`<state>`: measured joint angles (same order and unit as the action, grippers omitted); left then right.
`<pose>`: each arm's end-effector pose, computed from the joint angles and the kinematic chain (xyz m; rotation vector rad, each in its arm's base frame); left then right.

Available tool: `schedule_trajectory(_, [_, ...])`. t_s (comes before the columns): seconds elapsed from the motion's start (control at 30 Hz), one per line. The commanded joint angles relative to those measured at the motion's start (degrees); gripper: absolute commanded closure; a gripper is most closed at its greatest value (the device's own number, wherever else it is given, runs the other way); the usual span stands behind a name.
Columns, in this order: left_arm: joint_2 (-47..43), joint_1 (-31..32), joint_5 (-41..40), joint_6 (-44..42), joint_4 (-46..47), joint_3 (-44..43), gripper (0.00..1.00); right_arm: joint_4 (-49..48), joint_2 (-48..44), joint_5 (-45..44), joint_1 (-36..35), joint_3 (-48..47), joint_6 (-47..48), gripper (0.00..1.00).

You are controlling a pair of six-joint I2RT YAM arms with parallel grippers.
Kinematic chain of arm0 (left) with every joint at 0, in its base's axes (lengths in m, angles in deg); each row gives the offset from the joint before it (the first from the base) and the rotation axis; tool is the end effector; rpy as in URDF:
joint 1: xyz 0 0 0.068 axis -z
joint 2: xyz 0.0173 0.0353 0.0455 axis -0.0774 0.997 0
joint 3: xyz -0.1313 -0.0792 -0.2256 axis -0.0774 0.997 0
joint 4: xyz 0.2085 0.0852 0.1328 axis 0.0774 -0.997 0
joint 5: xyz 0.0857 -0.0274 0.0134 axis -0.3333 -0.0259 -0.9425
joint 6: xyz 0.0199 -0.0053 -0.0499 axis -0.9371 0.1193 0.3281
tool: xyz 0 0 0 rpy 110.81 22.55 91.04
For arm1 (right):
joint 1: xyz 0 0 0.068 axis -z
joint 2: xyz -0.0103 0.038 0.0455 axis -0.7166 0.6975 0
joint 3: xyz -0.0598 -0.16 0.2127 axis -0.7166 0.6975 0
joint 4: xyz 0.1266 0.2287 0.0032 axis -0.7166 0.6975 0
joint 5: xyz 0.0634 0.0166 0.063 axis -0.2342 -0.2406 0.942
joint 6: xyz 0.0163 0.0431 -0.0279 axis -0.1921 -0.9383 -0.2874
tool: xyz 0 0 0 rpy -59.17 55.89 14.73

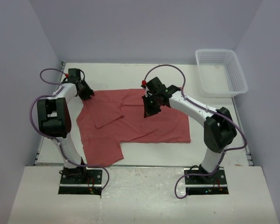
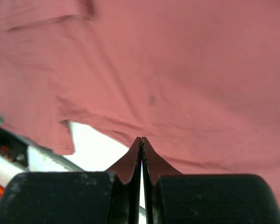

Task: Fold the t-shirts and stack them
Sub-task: Fold the flattened tshirt in 1/3 of the way

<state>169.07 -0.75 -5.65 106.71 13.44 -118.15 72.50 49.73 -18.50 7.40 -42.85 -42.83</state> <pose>0.4083 0.0336 0.1863 -0.8950 2.4345 -0.3265 0.2984 0.2463 0.2494 -0.4437 2.6933 0.6361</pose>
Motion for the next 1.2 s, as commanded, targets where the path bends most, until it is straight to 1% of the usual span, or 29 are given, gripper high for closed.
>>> schedule_trajectory(0.0, [-3.3,-0.2,1.9,-1.9,0.0,-2.5,0.67,-0.3,-1.6,-3.5,1.9,4.7,0.0,1.00])
schedule_trajectory(0.13, [-2.9,1.1,7.5,-3.0,0.5,-3.1,0.67,-0.7,-1.8,-4.5,4.8,9.4,0.0,1.00])
schedule_trajectory(0.23, [-1.3,1.9,8.0,-3.7,-0.6,-3.6,0.69,-0.9,-1.9,-3.7,5.8,11.9,-0.5,1.00])
schedule_trajectory(0.33, [1.4,2.4,7.6,-4.2,-2.4,-4.6,0.74,-1.4,-1.8,-3.2,5.9,13.5,-0.6,1.00])
schedule_trajectory(0.37, [2.5,2.4,7.4,-4.3,-2.5,-4.8,0.79,-1.4,-1.4,-3.1,5.9,13.6,-0.7,1.00])
schedule_trajectory(0.43, [4.2,2.7,7.0,-4.5,-2.8,-5.0,0.84,-1.7,-1.1,-2.7,5.9,14.0,-0.8,1.00])
schedule_trajectory(0.47, [4.6,2.7,6.7,-4.7,-3.0,-5.0,0.89,-1.8,-0.9,-2.9,5.9,14.1,-1.0,1.00])
schedule_trajectory(0.53, [6.0,3.3,5.2,-5.1,-3.6,-5.2,0.97,-1.7,-0.2,-2.2,5.9,14.2,-1.3,1.00])
schedule_trajectory(0.6, [6.9,3.7,4.6,-5.2,-3.9,-5.1,1.00,-1.9,0.8,-1.8,5.9,14.0,-1.4,1.00])
schedule_trajectory(0.77, [9.2,4.4,2.5,-5.5,-4.0,-5.5,1.00,-1.8,3.8,-1.2,5.9,12.8,-1.8,1.00])
schedule_trajectory(0.83, [10.0,4.6,2.2,-5.7,-4.2,-6.2,1.00,-0.2,6.3,-0.9,5.9,10.7,-1.8,1.00])
schedule_trajectory(1.17, [14.1,4.6,1.6,-6.0,-5.5,-11.4,1.00,3.1,11.5,-1.8,6.6,3.4,-4.2,1.00])
